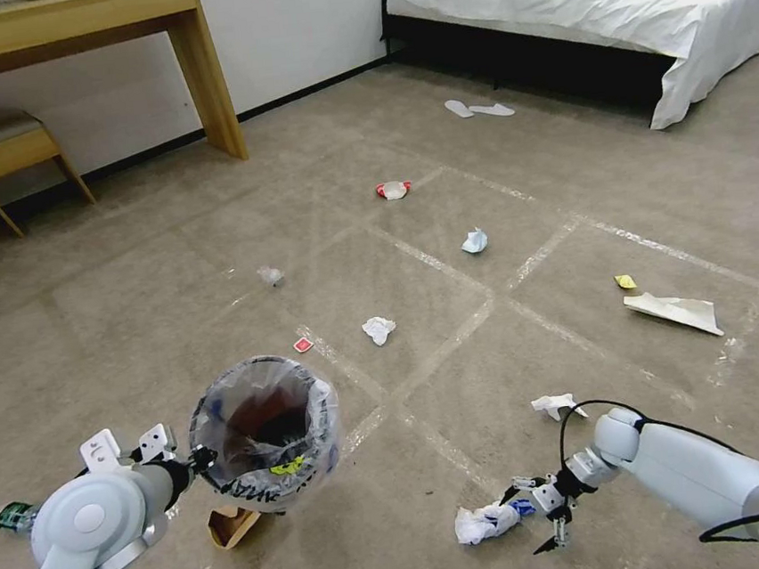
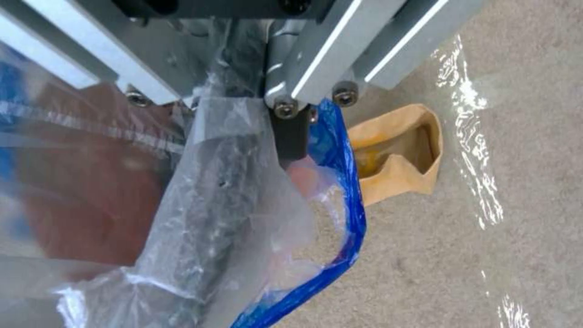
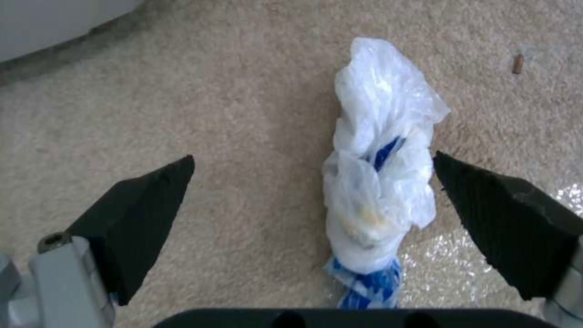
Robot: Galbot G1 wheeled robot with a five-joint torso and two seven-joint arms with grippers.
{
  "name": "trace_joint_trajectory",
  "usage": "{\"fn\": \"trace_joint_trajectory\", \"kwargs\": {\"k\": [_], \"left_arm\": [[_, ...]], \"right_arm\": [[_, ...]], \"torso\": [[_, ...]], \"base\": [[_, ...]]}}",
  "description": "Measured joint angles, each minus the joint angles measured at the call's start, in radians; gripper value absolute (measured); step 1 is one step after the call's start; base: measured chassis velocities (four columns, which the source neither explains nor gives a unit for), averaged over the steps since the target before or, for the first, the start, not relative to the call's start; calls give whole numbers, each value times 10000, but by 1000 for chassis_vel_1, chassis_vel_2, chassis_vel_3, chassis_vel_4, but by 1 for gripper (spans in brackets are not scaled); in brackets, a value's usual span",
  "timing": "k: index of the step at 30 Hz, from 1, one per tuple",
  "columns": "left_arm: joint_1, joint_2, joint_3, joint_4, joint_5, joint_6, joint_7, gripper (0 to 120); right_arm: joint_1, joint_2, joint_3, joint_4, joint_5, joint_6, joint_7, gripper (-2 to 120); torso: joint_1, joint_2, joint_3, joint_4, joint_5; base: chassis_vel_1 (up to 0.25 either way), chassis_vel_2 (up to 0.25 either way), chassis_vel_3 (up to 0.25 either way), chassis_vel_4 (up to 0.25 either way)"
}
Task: Pick up the trash bin and place the garbage on the floor into it.
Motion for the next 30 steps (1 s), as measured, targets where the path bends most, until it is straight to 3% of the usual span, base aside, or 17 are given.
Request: {"fn": "trace_joint_trajectory", "kwargs": {"k": [17,30], "left_arm": [[62,-123,53,-101,197,-32,107,0],[130,-195,61,-187,324,-66,151,0]], "right_arm": [[133,871,209,-1180,-730,-28,1001,100],[141,1517,357,-1631,-2009,-14,1915,100]], "torso": [[0,0,0,1,2],[0,0,0,1,2]], "base": [[0,0,0,0],[0,0,0,0]]}}
